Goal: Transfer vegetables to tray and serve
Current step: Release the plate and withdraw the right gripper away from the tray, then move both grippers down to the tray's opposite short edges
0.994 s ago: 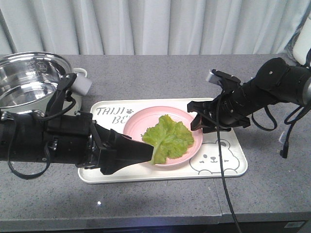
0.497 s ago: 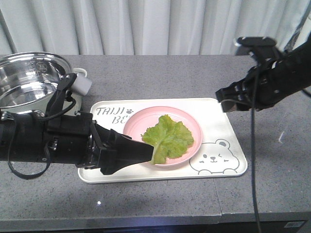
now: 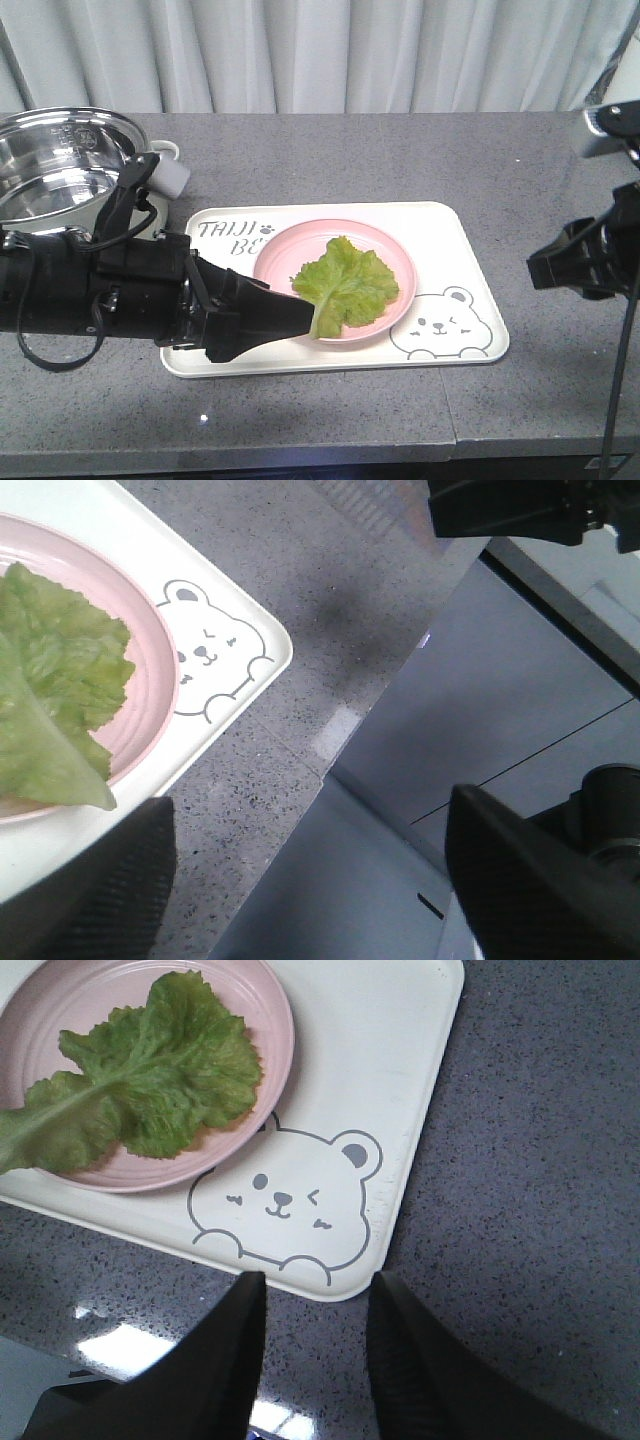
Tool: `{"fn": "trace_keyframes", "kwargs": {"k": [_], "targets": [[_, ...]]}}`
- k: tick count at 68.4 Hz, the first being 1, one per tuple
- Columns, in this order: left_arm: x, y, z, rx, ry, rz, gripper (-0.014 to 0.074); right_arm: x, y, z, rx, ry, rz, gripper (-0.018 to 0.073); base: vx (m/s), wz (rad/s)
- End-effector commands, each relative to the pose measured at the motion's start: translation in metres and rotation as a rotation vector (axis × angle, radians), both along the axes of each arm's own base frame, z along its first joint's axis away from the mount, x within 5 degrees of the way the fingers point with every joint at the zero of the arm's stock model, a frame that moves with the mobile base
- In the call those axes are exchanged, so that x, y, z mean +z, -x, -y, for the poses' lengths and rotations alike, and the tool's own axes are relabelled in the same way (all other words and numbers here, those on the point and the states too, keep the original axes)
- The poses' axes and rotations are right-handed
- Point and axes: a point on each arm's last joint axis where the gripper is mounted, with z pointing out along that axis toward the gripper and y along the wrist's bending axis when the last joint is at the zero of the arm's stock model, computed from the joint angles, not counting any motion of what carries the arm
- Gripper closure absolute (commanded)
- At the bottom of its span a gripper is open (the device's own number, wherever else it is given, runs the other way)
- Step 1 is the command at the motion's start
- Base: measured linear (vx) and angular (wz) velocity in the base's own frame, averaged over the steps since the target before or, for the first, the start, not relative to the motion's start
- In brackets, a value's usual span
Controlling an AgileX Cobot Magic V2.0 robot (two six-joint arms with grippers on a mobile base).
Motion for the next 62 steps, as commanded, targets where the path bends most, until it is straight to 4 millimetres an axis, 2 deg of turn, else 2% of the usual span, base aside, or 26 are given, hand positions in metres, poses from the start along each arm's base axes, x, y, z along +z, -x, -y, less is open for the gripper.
{"fn": "trace_keyframes", "kwargs": {"k": [1, 13, 25, 34, 46, 62], "targets": [[0.017, 0.001, -0.002, 0.038, 0.038, 0.039, 0.0052, 0.010, 0.005, 0.003, -0.024, -0.013, 0.117, 0.0316, 0.00, 0.00], [0.022, 0.007, -0.016, 0.111, -0.087, 0.097, 0.0057, 0.000, 0.000, 0.012, -0.091, 0.018, 0.106, 0.0315, 0.00, 0.00], [0.030, 0.018, -0.037, 0.226, -0.223, 0.142, 0.0062, -0.015, -0.016, 0.051, -0.236, -0.014, 0.013, 0.0315, 0.00, 0.00], [0.029, 0.015, -0.062, 0.365, -0.324, 0.112, 0.0062, -0.030, -0.028, 0.066, -0.206, -0.112, -0.057, 0.0315, 0.00, 0.00], [0.013, 0.009, -0.084, 0.407, -0.455, -0.026, 0.0062, -0.049, -0.037, 0.066, -0.144, -0.147, -0.173, 0.0315, 0.00, 0.00], [-0.003, -0.003, -0.086, 0.465, -0.446, -0.173, 0.0062, -0.064, -0.046, 0.067, -0.126, -0.165, -0.243, 0.0315, 0.00, 0.00]]}}
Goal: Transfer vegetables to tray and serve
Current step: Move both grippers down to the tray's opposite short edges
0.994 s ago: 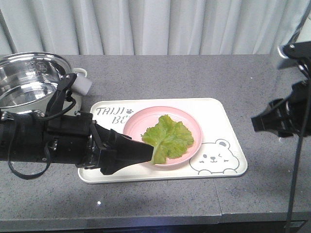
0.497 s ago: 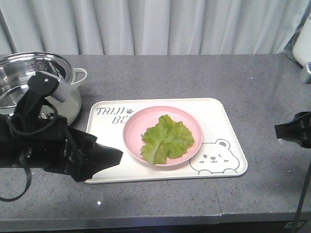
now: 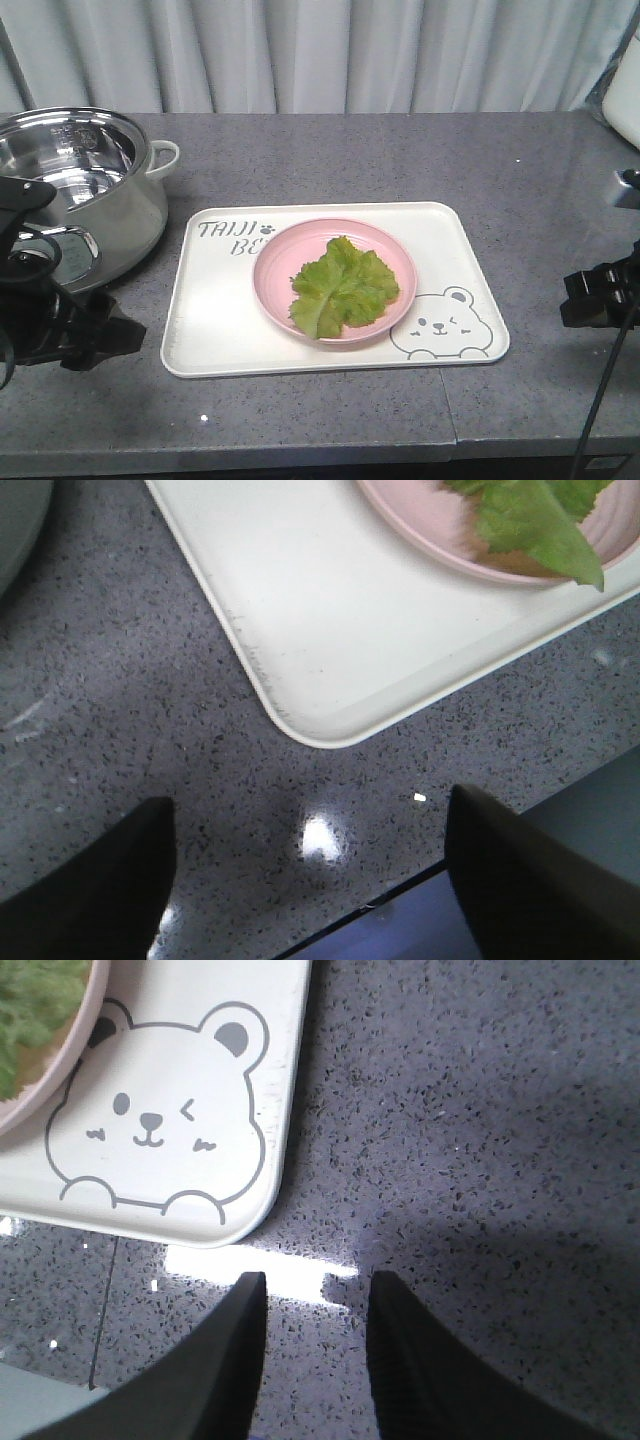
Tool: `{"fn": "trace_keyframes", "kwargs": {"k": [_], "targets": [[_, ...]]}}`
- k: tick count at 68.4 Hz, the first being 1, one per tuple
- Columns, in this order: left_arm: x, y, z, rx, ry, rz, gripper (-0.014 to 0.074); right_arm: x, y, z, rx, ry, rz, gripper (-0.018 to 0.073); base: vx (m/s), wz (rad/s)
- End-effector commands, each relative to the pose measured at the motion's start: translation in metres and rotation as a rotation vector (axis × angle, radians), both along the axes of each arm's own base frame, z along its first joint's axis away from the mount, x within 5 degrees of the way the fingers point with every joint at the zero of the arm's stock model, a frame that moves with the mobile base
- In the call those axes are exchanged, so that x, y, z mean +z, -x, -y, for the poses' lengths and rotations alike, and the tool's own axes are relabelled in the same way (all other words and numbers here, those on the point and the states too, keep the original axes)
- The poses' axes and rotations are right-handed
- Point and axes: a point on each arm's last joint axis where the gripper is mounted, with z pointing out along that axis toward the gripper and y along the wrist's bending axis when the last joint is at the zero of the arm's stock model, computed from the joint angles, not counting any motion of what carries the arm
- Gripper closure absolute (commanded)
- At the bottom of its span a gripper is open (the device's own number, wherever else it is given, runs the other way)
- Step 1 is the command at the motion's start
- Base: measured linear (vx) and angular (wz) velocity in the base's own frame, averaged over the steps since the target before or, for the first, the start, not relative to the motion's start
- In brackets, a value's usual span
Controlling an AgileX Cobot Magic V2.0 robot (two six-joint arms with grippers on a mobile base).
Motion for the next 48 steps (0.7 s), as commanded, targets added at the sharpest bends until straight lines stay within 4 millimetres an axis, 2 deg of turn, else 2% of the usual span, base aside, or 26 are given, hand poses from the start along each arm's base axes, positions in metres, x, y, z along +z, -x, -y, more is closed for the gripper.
{"fn": "trace_keyframes", "kwargs": {"k": [1, 11, 19, 34, 48], "targets": [[0.008, -0.006, 0.002, 0.070, 0.061, 0.011, 0.0062, 0.011, -0.003, 0.000, -0.002, -0.020, 0.056, 0.0315, 0.00, 0.00], [-0.005, -0.017, 0.004, 0.099, 0.061, -0.044, 0.0080, 0.011, -0.005, -0.002, 0.019, -0.032, 0.072, 0.0313, 0.00, 0.00], [-0.013, -0.025, 0.007, 0.108, 0.059, -0.056, 0.0152, 0.012, -0.006, -0.002, 0.017, -0.032, 0.083, 0.0299, 0.00, 0.00], [-0.025, -0.038, 0.012, 0.141, 0.107, -0.083, 0.0288, 0.022, -0.012, -0.003, 0.031, -0.052, 0.106, 0.0218, 0.00, 0.00], [-0.035, -0.047, 0.017, 0.141, 0.146, -0.093, 0.0324, 0.012, -0.028, -0.021, 0.099, -0.013, 0.030, 0.0212, 0.00, 0.00]]}}
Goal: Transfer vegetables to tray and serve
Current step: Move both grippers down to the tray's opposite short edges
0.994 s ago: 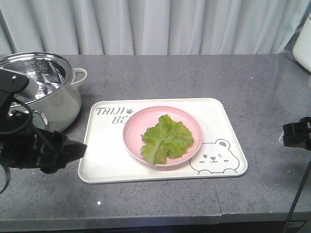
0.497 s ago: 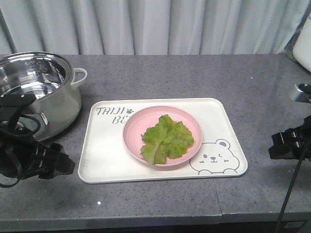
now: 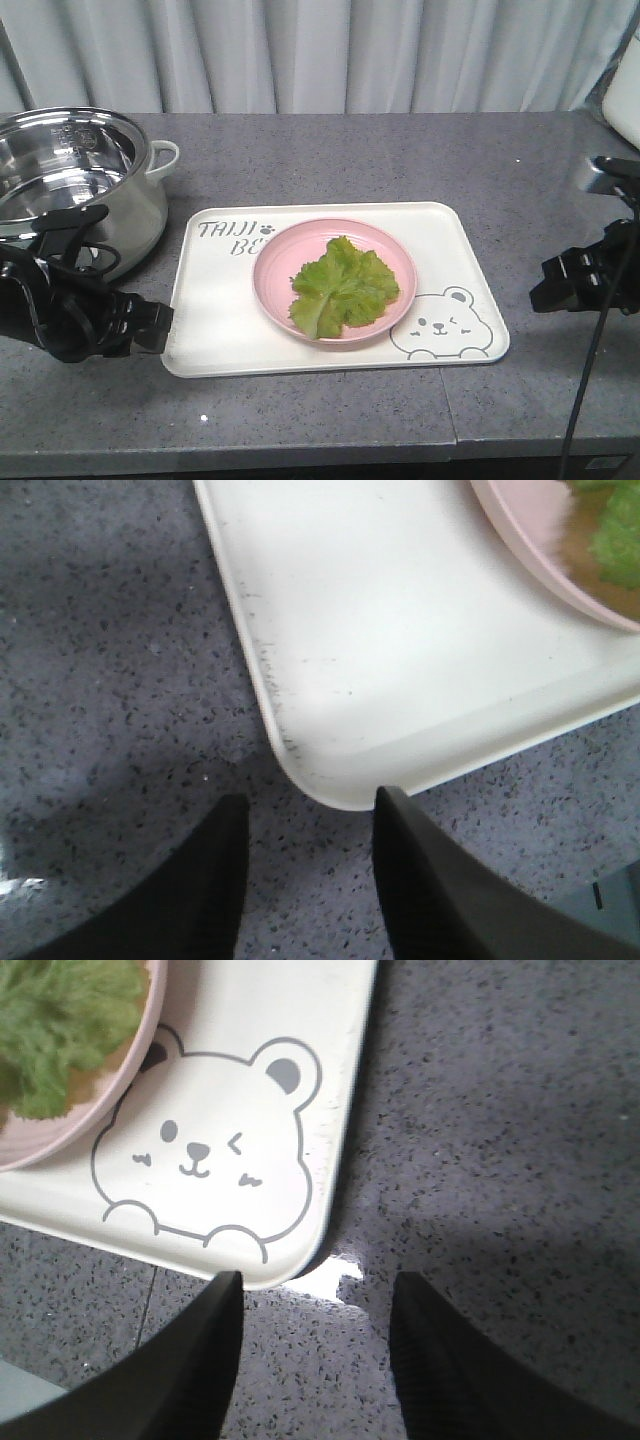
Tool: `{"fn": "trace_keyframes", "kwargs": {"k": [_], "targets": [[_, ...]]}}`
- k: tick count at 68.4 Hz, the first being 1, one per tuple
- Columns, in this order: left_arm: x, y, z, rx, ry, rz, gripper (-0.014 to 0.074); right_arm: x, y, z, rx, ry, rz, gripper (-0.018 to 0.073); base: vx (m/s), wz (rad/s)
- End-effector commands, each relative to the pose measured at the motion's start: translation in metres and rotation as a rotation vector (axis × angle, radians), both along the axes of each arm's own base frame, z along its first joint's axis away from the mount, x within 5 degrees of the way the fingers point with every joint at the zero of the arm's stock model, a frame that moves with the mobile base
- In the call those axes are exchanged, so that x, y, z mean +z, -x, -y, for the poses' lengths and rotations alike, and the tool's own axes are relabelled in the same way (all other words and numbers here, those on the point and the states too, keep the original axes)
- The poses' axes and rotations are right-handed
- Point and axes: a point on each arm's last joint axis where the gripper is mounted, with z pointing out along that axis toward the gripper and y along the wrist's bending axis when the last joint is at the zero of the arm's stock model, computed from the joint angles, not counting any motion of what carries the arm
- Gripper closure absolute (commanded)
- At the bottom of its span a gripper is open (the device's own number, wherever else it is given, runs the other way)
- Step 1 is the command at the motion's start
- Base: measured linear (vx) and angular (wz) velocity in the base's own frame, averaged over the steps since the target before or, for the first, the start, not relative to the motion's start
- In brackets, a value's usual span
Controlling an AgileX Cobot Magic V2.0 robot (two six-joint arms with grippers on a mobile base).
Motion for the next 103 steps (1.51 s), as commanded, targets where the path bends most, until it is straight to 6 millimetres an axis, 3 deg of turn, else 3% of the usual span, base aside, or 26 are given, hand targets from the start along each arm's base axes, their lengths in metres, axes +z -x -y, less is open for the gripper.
{"fn": "trace_keyframes", "kwargs": {"k": [1, 15, 65, 103], "targets": [[0.015, -0.007, 0.005, 0.025, 0.069, 0.084, 0.0324, 0.011, -0.007, -0.008, 0.012, 0.021, 0.025, 0.0212, 0.00, 0.00], [0.005, -0.017, 0.008, 0.046, 0.087, 0.093, 0.0323, -0.001, -0.022, -0.020, 0.035, 0.069, -0.033, 0.0212, 0.00, 0.00], [-0.030, -0.042, 0.009, 0.110, 0.062, 0.068, 0.0323, -0.029, -0.042, -0.019, 0.012, 0.074, -0.082, 0.0212, 0.00, 0.00], [-0.033, -0.042, 0.009, 0.108, 0.060, 0.055, 0.0323, -0.042, -0.053, -0.027, 0.040, -0.013, -0.071, 0.0213, 0.00, 0.00]]}}
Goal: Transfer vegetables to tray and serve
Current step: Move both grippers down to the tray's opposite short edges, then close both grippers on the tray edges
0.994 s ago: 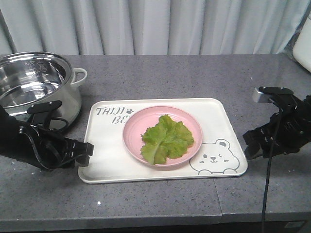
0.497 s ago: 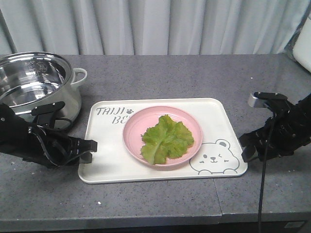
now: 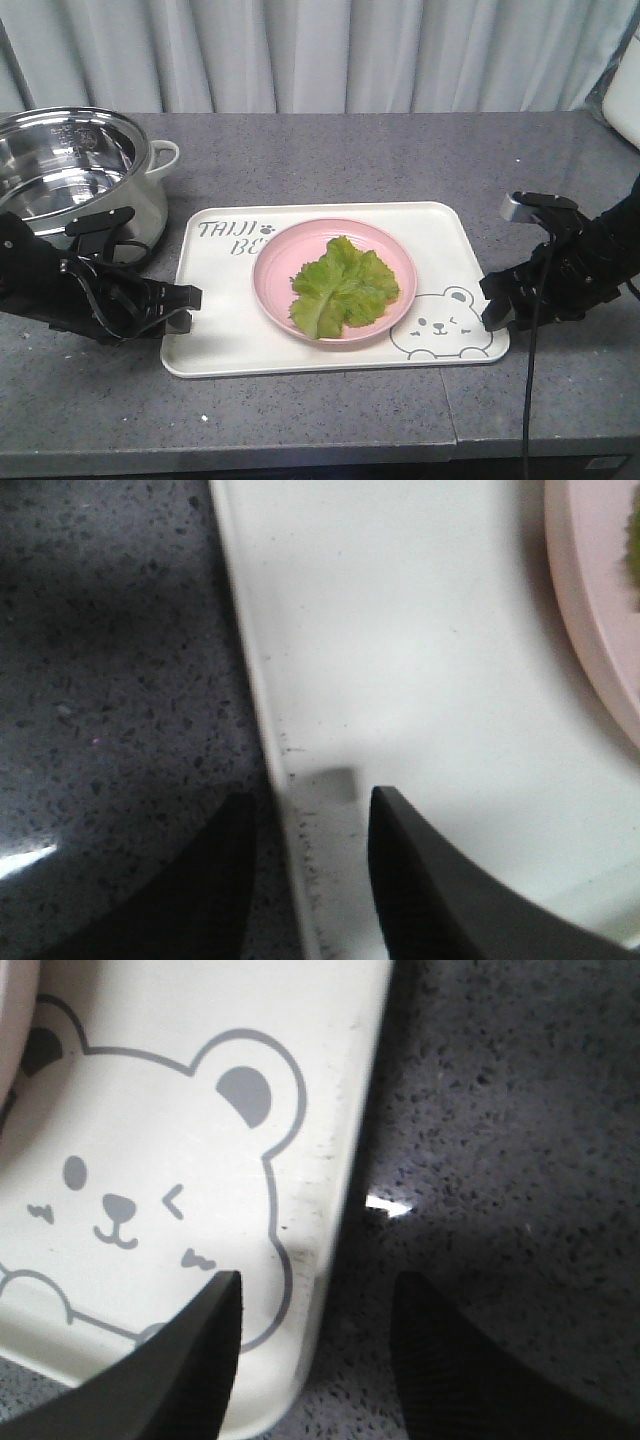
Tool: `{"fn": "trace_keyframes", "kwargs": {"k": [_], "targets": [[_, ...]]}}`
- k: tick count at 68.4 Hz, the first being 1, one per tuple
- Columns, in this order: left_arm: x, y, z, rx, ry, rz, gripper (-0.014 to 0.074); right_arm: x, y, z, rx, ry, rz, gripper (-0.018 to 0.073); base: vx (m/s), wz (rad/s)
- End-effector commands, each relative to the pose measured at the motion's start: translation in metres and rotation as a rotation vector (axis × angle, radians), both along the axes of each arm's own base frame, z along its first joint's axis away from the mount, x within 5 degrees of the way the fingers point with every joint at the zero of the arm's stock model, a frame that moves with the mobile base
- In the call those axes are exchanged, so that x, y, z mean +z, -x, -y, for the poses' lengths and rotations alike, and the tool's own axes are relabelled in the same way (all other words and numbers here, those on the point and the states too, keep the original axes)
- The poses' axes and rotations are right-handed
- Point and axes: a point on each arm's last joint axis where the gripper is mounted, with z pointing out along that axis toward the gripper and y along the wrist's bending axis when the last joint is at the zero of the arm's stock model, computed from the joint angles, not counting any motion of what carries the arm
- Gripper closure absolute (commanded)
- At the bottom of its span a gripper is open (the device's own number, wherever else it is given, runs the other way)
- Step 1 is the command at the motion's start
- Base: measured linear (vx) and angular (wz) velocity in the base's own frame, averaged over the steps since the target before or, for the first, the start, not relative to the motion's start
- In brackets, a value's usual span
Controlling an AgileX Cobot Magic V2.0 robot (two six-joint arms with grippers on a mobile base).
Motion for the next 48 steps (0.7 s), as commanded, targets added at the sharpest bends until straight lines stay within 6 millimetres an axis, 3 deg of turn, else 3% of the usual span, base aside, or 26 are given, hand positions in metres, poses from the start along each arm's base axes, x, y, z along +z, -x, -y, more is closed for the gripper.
{"fn": "trace_keyframes", "kwargs": {"k": [1, 48], "targets": [[0.0103, -0.0020, 0.0016, 0.007, 0.018, 0.033, 0.0323, 0.0194, -0.0045, -0.0035, 0.005, -0.042, 0.087, 0.0213, 0.00, 0.00], [0.0101, -0.0014, 0.0018, 0.004, 0.019, 0.026, 0.0323, 0.0191, -0.0069, -0.0054, 0.011, -0.064, 0.107, 0.0321, 0.00, 0.00]]}}
